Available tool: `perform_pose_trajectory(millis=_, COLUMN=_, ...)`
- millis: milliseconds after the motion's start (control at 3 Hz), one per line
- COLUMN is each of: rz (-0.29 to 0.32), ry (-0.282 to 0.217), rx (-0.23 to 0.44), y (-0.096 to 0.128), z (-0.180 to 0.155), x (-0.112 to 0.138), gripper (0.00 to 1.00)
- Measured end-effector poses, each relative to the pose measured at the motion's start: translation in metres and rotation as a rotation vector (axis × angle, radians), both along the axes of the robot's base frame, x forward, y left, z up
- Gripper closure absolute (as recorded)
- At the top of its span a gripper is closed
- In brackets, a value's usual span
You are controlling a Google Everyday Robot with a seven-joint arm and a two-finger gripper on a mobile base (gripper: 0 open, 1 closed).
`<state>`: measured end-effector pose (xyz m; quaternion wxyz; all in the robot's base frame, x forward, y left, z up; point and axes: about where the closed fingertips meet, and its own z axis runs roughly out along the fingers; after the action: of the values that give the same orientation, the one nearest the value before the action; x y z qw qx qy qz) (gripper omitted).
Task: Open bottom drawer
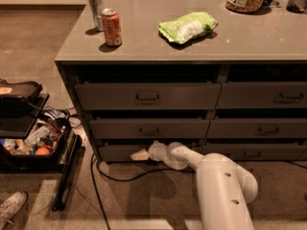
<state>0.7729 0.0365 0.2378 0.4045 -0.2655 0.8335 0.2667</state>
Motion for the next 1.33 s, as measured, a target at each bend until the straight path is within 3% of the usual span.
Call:
perform_pose_trajectory(millis=333, rz=0.007, ry=0.078, rx=-0.001, y=-0.01, z=-0.018, x=-0.016, gripper=0.0)
perform_pose_trajectory(millis=667, rz=0.009, ry=0.081, rx=0.002, y=-0.009, z=-0.017, x=-0.015, gripper=0.0)
perform_pose_trajectory(millis=1000, rz=-0.024, ry=0.095, rx=-0.077, y=-0.003, z=-0.025, x=0.006, gripper=0.0)
perform_pose_trajectory(millis=1333, rz=-0.015, ry=0.097, rx=-0.149, y=-0.022, z=-0.035, x=0.008, gripper=0.0)
